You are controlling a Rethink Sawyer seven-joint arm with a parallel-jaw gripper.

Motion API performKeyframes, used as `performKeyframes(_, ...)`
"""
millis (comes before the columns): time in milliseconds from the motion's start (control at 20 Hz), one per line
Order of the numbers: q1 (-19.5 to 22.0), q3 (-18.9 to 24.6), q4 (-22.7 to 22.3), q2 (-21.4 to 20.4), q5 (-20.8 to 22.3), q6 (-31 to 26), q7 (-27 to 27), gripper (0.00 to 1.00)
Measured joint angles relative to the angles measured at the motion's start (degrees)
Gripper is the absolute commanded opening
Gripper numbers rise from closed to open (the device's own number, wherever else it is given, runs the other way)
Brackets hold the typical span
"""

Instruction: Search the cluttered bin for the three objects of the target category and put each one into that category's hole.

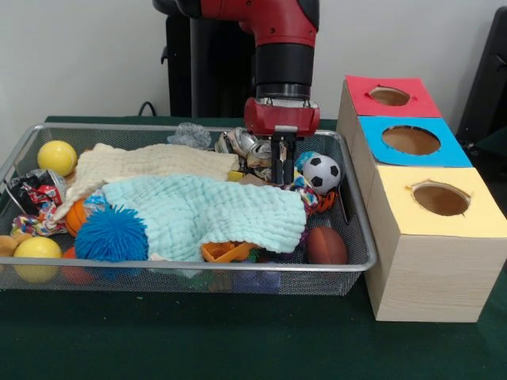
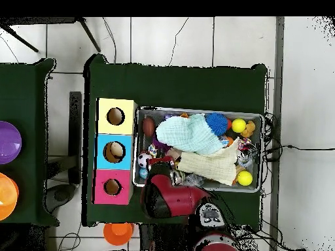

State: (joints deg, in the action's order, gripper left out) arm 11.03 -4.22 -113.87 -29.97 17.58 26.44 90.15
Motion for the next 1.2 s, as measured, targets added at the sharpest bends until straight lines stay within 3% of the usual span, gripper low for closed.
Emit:
performKeyframes(250, 0.24, 0.49, -1.96, -4.37, 0.07, -3.43, 0.0, 0.0)
performKeyframes(850, -1.26, 1.38, -5.58, -12.47, 0.02, -4.98, 0.0, 0.0)
performKeyframes(1200, -1.07, 3.38, -7.65, -19.1, -0.74, -13.37, 0.0, 0.0)
